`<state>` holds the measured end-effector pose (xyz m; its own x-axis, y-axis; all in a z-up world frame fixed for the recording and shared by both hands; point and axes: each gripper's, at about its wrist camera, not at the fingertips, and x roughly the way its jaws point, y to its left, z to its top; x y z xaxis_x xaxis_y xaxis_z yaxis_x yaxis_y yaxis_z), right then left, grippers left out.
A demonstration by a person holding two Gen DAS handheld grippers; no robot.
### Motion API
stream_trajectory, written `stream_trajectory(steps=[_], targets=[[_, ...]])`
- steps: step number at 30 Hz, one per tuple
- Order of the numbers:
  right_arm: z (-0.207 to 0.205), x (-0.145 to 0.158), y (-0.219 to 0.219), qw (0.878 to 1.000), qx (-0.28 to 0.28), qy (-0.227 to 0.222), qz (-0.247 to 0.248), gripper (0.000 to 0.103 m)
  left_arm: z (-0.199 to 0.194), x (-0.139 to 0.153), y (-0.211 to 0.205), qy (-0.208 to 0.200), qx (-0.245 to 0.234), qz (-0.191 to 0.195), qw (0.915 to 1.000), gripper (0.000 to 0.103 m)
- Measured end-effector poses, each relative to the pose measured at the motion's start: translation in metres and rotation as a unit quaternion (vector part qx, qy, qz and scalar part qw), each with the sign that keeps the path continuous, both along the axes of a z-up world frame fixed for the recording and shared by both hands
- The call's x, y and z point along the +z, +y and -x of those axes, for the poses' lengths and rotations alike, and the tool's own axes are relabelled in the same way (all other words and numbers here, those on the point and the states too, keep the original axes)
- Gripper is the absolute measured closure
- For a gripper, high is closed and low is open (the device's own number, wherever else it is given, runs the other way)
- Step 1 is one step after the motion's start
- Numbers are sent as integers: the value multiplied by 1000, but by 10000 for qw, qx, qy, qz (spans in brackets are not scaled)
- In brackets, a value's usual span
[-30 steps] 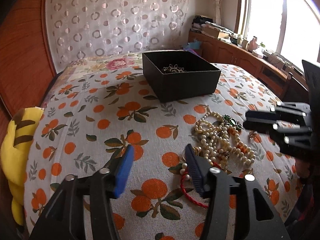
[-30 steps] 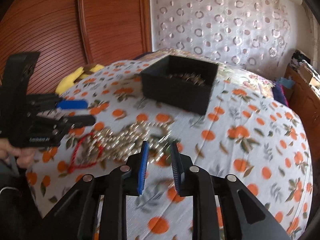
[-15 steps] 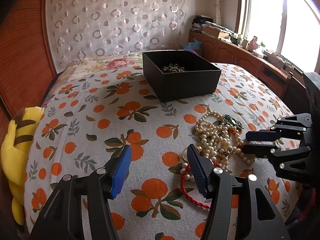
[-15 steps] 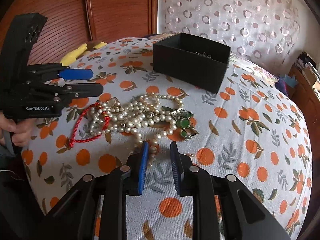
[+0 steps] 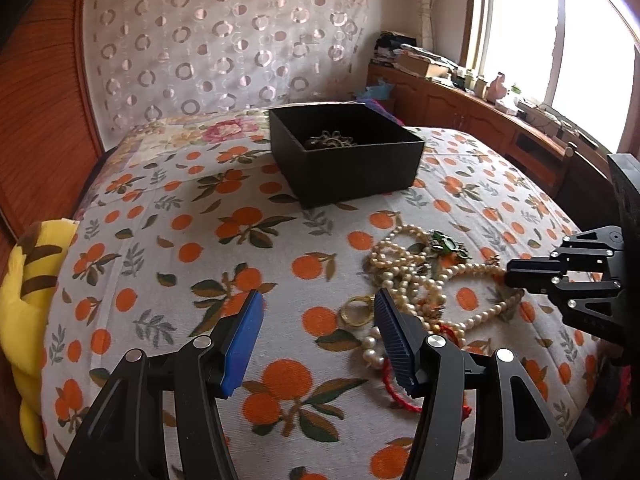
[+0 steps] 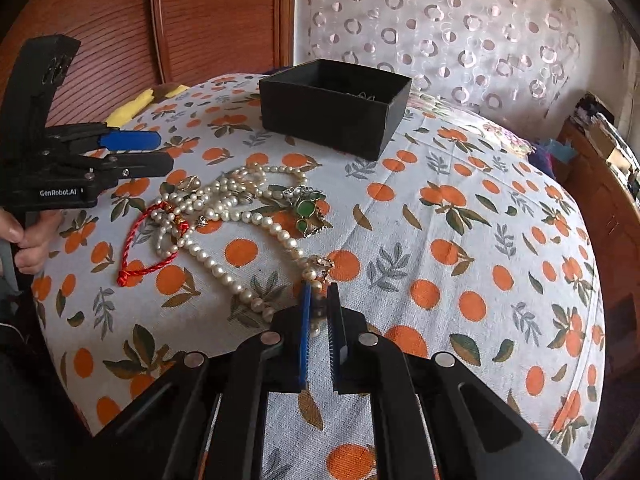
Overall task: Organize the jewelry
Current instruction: 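Move both tools to the pearl necklaces on the bed cover, then close the left tool on a pearl strand while the right tool grasps another pearl strand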
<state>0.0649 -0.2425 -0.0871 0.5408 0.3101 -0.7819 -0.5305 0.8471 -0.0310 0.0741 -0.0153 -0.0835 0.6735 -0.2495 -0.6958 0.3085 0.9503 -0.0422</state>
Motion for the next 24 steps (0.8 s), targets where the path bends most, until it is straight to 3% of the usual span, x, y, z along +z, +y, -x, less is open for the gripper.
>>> stream_trajectory(steps=[7, 14, 20, 24], targets=[[4, 3, 6, 9997, 156, -101, -124, 94, -4, 5, -15, -64, -147, -58, 9999, 48], [10, 47, -13, 9965, -131, -728, -380, 95, -22, 13, -27, 5, -345, -27, 9994, 49], [10, 69, -35, 9937, -320, -977, -446, 95, -49, 14, -47, 250, -720, 46, 9971, 57], [8, 67, -42, 9935, -412, -955, -473, 94, -65, 4, -65, 473, -930, -172, 9944, 67]])
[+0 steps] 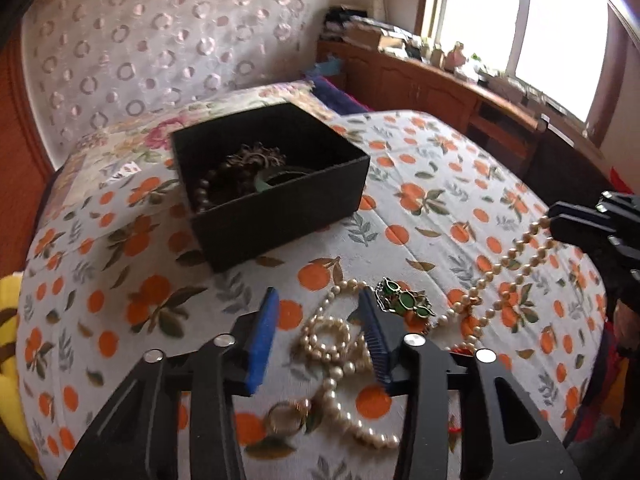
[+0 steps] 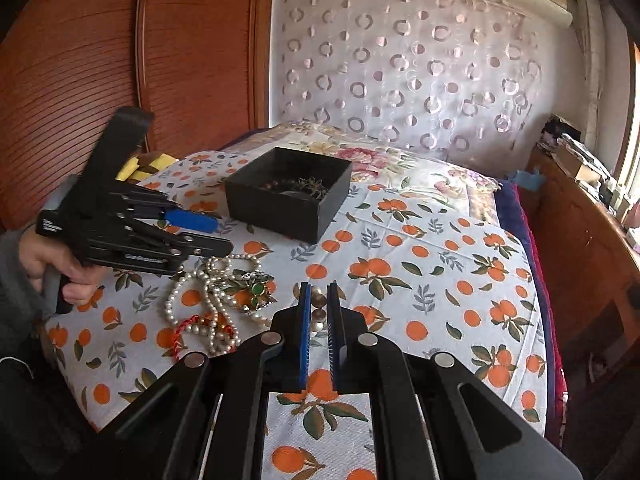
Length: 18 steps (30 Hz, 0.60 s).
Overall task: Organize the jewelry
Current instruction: 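Close the left tool on a pearl strand while the right tool grasps another pearl strand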
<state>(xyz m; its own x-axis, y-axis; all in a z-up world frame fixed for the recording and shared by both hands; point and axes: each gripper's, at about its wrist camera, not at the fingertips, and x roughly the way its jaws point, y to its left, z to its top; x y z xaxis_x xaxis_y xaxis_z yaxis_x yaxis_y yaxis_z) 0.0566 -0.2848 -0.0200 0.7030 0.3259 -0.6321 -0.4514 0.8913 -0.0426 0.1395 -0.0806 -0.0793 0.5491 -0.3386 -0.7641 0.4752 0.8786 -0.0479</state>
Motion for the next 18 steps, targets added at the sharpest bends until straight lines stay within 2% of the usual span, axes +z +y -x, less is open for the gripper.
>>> stream_trajectory(steps=[6, 9, 13, 14, 18], targets=[[-1, -4, -1, 10000, -8, 29, -39, 94, -13, -15, -16, 189, -275, -375, 9987, 68], [-2, -5, -1, 10000, -10, 35, -86, 94, -13, -17, -20, 123, -370, -485, 9981, 69], [-5, -7, 0, 9999, 29, 43, -131, 94, -14, -16, -19, 97, -425, -430, 9981, 87], [-6, -7, 1, 9999, 37, 41, -140, 94, -14, -17, -19, 94, -449, -427, 9980, 99], [-10, -5, 4, 9998, 56, 30, -169, 94, -13, -12, -14, -2, -245, -503, 9984, 99]])
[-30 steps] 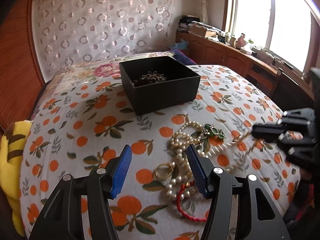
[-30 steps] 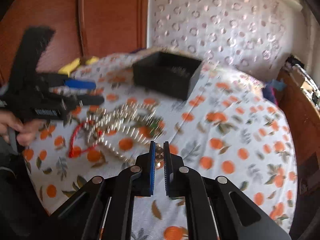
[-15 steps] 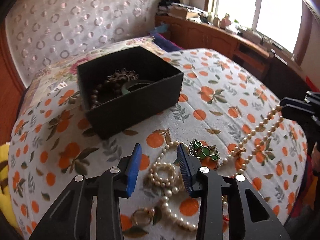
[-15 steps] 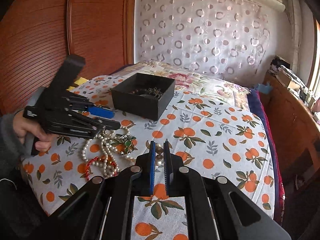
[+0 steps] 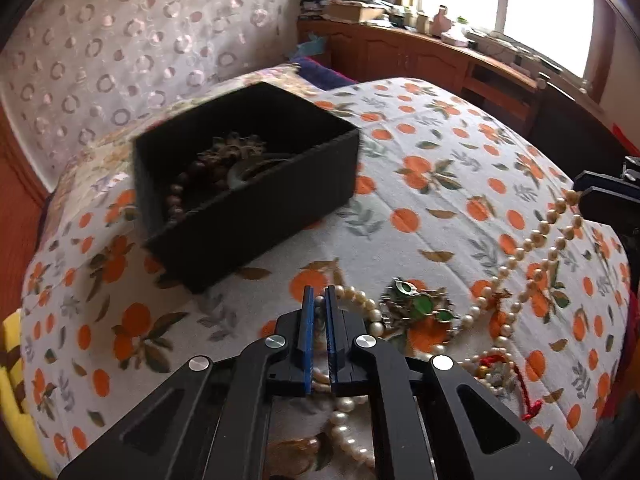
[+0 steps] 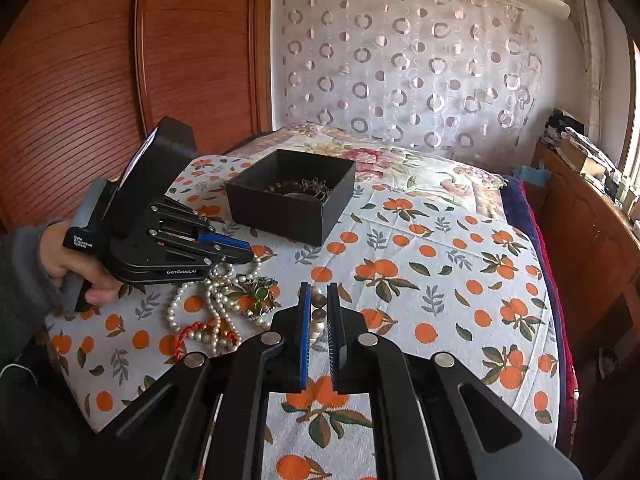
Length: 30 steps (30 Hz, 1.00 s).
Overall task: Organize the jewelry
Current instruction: 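Close the left tool on a pearl strand while the right tool grasps another pearl strand, then lift the pearl strands with both tools toward the black box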
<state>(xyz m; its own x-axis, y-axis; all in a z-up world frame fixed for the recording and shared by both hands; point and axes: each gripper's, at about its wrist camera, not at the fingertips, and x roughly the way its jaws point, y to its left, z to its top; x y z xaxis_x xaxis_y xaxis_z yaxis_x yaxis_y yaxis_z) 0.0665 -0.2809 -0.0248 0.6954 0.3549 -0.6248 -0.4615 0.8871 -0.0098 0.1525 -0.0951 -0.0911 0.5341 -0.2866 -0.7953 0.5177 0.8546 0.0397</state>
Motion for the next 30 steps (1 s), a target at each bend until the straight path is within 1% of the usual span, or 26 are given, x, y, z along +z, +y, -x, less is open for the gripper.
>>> stream_trajectory(steps=[2, 5, 8, 13, 22, 30], targets=[[0, 4, 1, 10000, 12, -52, -8, 94, 2, 10, 8, -122, 137, 136, 9997, 99], [-1, 13, 3, 9999, 33, -156, -41, 94, 8, 39, 24, -447, 355, 365, 9977, 99], [-3, 23, 7, 9996, 75, -273, -27, 94, 13, 67, 34, -721, 450, 491, 9952, 99], [-8, 43, 18, 9986, 183, -500, 5, 94, 20, 103, 43, -1090, 551, 615, 9906, 99], [-17, 85, 28, 9957, 287, -880, -107, 94, 31, 153, 45, -1575, 606, 759, 9827, 99], [-28, 115, 35, 9926, 334, -1155, -151, 94, 29, 175, 40, -1785, 628, 730, 9792, 99]])
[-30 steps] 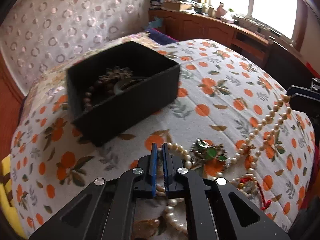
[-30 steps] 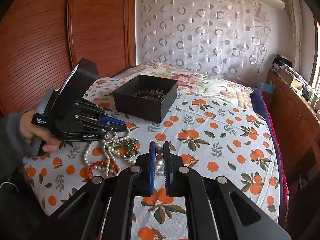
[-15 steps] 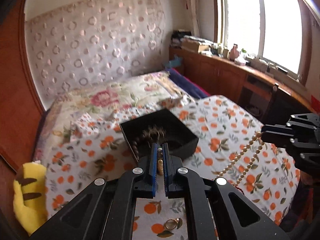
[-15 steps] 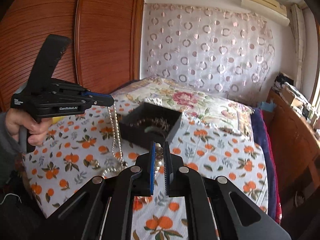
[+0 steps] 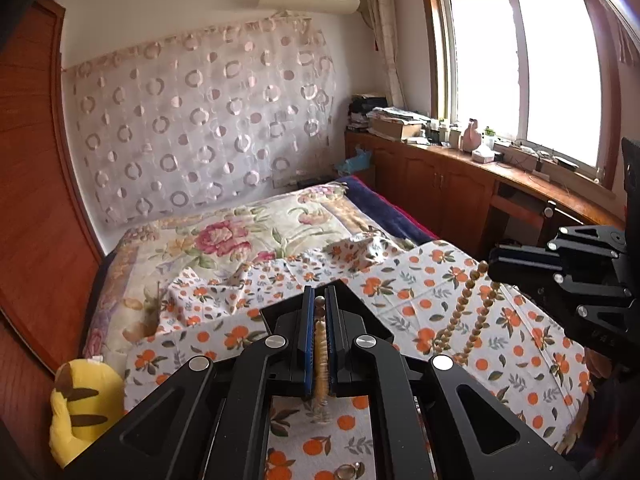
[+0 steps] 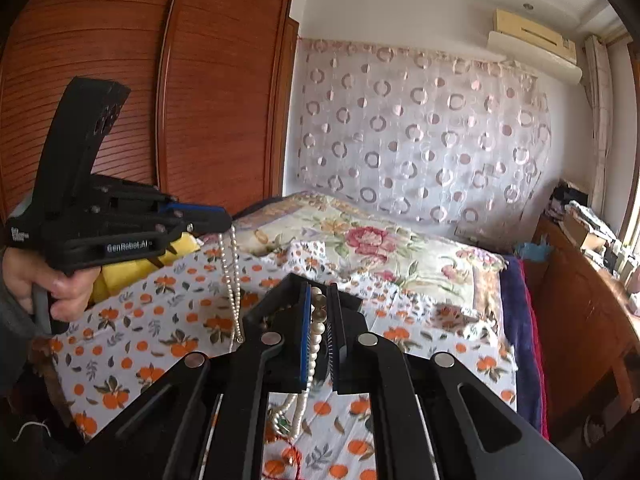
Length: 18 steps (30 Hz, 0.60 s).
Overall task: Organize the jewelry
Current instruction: 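Lift the pearl strands with both tools toward the black box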
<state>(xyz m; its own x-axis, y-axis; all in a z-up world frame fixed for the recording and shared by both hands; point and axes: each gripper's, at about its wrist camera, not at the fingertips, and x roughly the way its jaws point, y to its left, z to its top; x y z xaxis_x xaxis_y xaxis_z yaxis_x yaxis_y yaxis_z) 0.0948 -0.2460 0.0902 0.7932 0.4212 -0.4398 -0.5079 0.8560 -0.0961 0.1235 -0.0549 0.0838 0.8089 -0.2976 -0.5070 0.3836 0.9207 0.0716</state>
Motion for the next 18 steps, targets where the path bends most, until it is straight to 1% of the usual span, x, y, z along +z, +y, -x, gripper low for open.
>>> stream_trajectory(steps=[5, 12, 18], targets=[[-10, 16, 2, 9999, -44, -138, -31, 94, -5, 10, -3, -85, 24, -42, 10000, 99], [-26, 28, 0, 9995, -169, -256, -23, 95, -16, 22, -3, -183, 137, -38, 9997, 99], [-47, 34, -4, 9994, -239, -206, -121, 94, -34, 33, -5, -199, 199, 4, 9996, 99]])
